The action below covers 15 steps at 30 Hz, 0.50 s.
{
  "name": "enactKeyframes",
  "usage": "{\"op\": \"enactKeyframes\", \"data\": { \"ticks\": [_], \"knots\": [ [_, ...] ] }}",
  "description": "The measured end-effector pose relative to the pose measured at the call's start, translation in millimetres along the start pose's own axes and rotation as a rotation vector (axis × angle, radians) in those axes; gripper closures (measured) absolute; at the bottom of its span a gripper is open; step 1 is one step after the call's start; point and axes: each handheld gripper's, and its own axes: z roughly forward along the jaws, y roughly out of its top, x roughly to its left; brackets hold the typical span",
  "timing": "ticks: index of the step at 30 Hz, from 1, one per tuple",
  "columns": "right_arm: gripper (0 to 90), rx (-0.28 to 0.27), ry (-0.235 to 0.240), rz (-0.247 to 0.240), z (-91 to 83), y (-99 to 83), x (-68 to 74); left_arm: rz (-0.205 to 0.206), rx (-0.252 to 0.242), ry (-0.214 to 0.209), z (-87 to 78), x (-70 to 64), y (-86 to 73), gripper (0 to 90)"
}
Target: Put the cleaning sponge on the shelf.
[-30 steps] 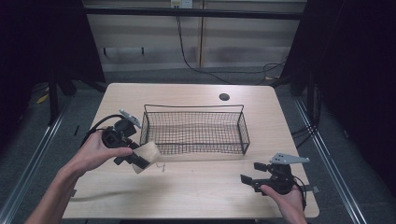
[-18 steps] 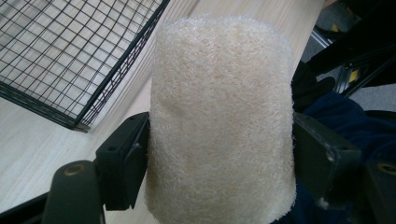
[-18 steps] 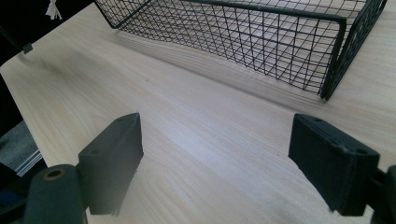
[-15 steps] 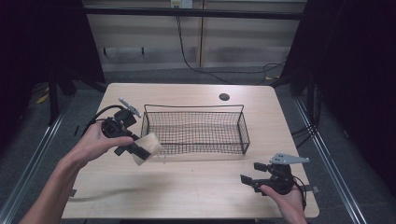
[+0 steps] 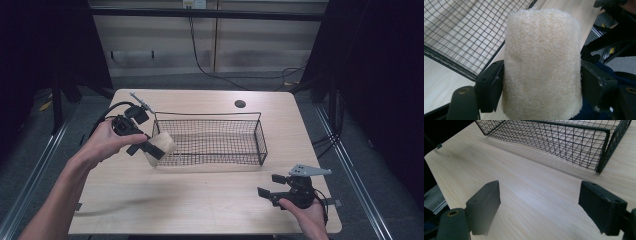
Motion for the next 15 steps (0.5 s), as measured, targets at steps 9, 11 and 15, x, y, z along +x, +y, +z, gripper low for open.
{"op": "enactKeyframes", "data": {
  "ticks": [9,11,15],
  "knots": [
    [17.3,0.002,0.003,-0.002,0.1,0.0,0.2,-0.041,-0.020,0.010,-2.9,3.0,11.2,26.0],
    [17.2,0.002,0.003,0.001,0.1,0.0,0.3,-0.061,-0.024,0.012,-2.3,6.2,12.4,26.0],
    [17.2,0.001,0.005,0.001,0.0,-0.1,0.2,-0.092,-0.024,0.014,-0.3,11.6,15.3,26.0]
  ]
}}
